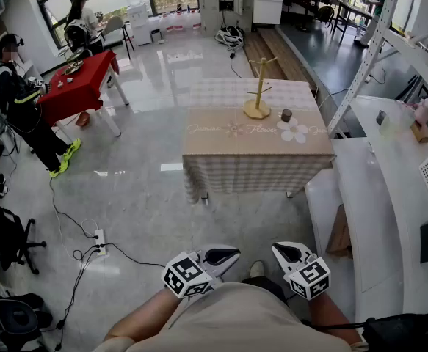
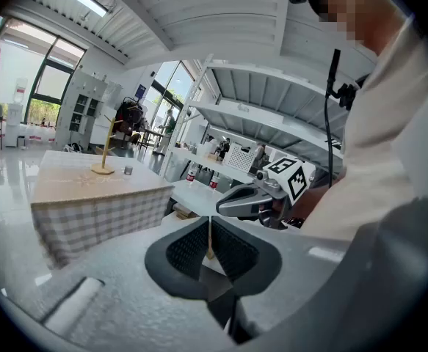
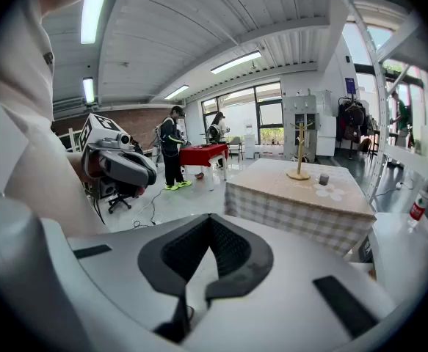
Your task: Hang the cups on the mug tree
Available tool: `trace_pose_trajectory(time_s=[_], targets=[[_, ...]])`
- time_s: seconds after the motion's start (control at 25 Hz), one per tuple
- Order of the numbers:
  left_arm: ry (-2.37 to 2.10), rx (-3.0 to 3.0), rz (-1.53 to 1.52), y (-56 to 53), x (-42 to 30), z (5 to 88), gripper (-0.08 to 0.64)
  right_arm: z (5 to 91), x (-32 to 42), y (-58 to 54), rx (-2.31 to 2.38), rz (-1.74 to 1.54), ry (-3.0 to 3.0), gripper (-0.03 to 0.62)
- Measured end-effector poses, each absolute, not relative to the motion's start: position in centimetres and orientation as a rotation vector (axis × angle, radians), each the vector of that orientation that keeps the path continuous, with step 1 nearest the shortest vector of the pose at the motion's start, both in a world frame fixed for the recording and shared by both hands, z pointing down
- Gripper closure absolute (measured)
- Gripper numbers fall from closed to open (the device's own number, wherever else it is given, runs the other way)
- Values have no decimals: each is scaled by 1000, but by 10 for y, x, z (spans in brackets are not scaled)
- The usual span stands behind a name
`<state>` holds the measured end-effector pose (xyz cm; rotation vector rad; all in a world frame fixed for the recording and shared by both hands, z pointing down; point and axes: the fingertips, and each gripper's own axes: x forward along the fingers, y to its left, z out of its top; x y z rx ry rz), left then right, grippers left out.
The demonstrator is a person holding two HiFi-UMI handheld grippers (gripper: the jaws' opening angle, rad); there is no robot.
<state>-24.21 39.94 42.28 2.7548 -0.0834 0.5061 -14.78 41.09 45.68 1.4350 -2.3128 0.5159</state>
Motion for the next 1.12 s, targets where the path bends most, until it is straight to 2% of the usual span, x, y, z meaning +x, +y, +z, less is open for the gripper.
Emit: trace_pose_trajectory(time_s=[0.6, 0.96, 1.12], targets=[[-116, 2762, 551, 366, -103, 423, 543, 471, -13, 378, 1388, 542, -2360, 578], [-173, 2724, 531, 329, -53, 429, 541, 490, 40, 345, 1363, 557, -2379, 574], [-150, 2724, 500, 291, -43, 433, 541, 495, 55, 306, 1409, 559, -2348, 519]])
